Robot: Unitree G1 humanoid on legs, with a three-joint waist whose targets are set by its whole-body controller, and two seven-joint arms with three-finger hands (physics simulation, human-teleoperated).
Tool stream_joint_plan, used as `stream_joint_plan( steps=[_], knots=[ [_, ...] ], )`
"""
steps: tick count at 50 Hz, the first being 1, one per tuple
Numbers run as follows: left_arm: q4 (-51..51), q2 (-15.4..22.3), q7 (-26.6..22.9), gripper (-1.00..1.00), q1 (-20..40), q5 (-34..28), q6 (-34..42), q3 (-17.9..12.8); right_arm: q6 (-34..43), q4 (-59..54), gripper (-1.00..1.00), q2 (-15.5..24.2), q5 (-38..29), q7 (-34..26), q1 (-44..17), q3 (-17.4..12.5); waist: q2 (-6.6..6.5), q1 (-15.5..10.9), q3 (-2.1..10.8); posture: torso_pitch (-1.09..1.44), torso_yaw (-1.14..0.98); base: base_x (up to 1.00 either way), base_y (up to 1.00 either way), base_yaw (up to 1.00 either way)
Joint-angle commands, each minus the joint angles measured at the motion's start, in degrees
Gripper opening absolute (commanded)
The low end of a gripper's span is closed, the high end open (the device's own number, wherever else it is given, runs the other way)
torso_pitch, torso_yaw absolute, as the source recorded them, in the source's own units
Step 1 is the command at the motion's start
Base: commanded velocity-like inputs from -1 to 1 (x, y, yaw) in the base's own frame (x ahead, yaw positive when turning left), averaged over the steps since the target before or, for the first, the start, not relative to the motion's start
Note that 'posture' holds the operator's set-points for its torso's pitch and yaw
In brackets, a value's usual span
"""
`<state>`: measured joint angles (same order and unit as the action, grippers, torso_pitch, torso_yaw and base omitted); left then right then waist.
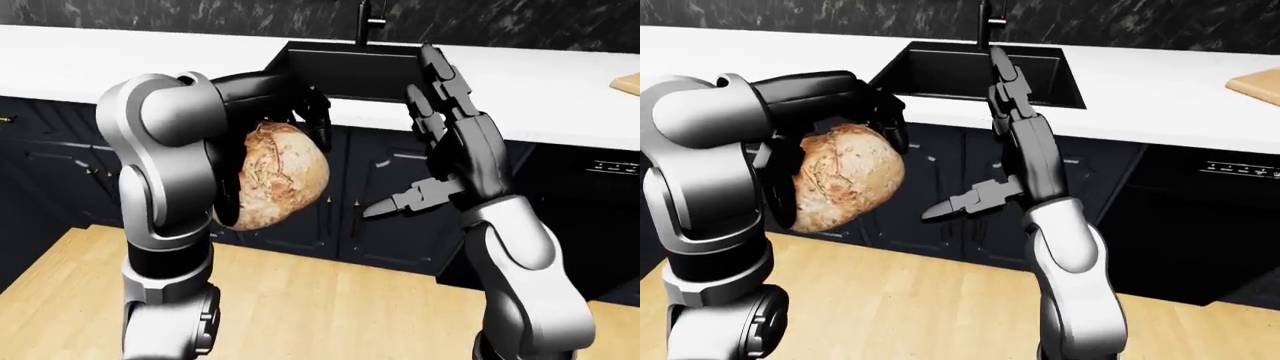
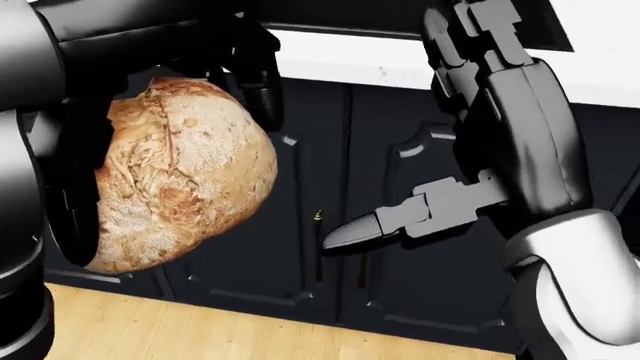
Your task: Place the bread and cheese on the cutting board.
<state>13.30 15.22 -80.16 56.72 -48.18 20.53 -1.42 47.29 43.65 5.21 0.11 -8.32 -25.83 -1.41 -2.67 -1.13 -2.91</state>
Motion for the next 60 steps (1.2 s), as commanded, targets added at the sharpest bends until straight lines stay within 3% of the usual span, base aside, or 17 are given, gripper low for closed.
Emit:
stream_joint_plan(
  steps=[1,5,7,8,9,22,25,33,34,36,37,38,39,48,49,50,60],
  knots=[
    [1.6,0.1,0.9,-1.0,2.4,0.2,-0.4,-0.3,-2.0,1.8,1.0,0.4,-0.4,0.6,-1.4,-1.0,-0.08,0.5,1.55,0.0,0.0,0.0,-0.17,0.0],
    [1.8,0.1,0.9,-1.0,2.2,0.2,-0.3,-0.2,-2.3,1.7,1.0,0.3,-0.4,0.6,-1.2,-1.0,2.29,0.7,0.93,0.0,0.0,0.0,-0.15,0.0],
    [1.7,0.1,1.0,-1.0,2.2,0.2,-0.3,-0.2,-2.4,1.6,1.0,0.3,-0.4,0.6,-1.1,-1.0,4.97,0.5,1.34,0.0,0.0,0.0,-0.15,0.0],
    [1.7,0.0,1.0,-1.0,2.2,0.2,-0.4,-0.2,-2.4,1.6,1.0,0.3,-0.4,0.6,-1.1,-1.0,7.66,0.5,2.13,0.0,0.0,0.0,-0.15,0.0],
    [1.7,0.0,1.0,-1.0,2.1,0.2,-0.3,-0.2,-2.5,1.6,1.0,0.3,-0.4,0.6,-1.1,-1.0,5.93,0.7,1.66,0.0,0.0,0.0,-0.16,0.0],
    [1.9,0.0,1.2,-1.0,1.6,0.2,-0.5,-0.2,-2.7,1.7,1.0,0.3,-0.5,0.6,-0.7,-0.8,2.1,-0.1,1.32,0.0,0.0,0.0,-0.12,0.0],
    [1.8,0.0,1.2,-1.0,1.6,0.2,-0.5,-0.2,-2.6,1.7,1.0,0.2,-0.4,0.6,-0.8,-0.9,-0.96,0.2,1.86,0.0,0.0,0.0,-0.06,0.0],
    [2.1,-0.1,1.0,-1.0,1.7,0.1,-0.4,-0.2,-2.3,2.0,1.0,0.3,-0.3,0.6,-0.8,-0.9,1.16,0.8,1.45,0.0,0.0,0.0,-0.06,0.0],
    [2.1,-0.1,1.0,-1.0,1.6,0.1,-0.4,-0.2,-2.3,2.0,1.0,0.3,-0.3,0.6,-0.9,-0.9,2.13,0.6,0.39,0.0,0.0,0.0,-0.05,0.0],
    [2.3,-0.1,0.9,-1.0,1.5,0.1,-0.4,-0.1,-2.2,2.0,1.0,0.3,-0.3,0.6,-0.9,-0.9,3.4,0.0,1.23,0.0,0.0,0.0,-0.05,0.0],
    [2.2,-0.1,1.0,-1.0,1.5,0.1,-0.5,-0.1,-2.3,1.9,1.0,0.3,-0.3,0.6,-0.9,-0.9,5.87,-0.1,0.5,0.0,0.0,0.0,-0.05,0.0],
    [2.0,-0.1,1.0,-1.0,1.5,0.1,-0.6,-0.2,-2.3,1.9,1.0,0.3,-0.3,0.6,-0.9,-0.9,6.42,-0.7,0.68,0.0,0.0,0.0,-0.05,0.0],
    [2.0,0.0,1.0,-1.0,1.6,0.1,-0.6,-0.2,-2.2,1.9,1.0,0.3,-0.3,0.6,-1.0,-1.0,5.0,-0.6,0.36,0.0,0.0,0.0,-0.05,0.0],
    [2.0,0.0,1.1,-1.0,1.6,0.3,-0.8,-0.2,-1.9,1.9,1.0,0.7,-0.2,0.6,-1.5,-1.2,3.79,0.2,1.33,0.0,0.0,0.0,-0.05,0.0],
    [1.8,0.1,1.2,-1.0,1.6,0.3,-0.9,-0.3,-2.0,1.8,1.0,0.7,-0.2,0.6,-1.4,-1.2,3.44,0.3,2.5,0.0,0.0,0.0,-0.05,0.0],
    [1.8,0.1,1.1,-1.0,1.7,0.3,-0.8,-0.3,-2.0,1.7,1.0,0.7,-0.2,0.6,-1.5,-1.2,3.37,0.5,1.04,0.0,0.0,0.0,-0.03,0.0],
    [2.0,0.0,1.1,-1.0,1.7,0.3,-0.6,-0.3,-1.7,1.9,1.0,0.6,0.1,0.7,-1.6,-1.3,4.07,0.4,1.6,0.0,0.0,0.0,-0.02,0.0]
  ],
)
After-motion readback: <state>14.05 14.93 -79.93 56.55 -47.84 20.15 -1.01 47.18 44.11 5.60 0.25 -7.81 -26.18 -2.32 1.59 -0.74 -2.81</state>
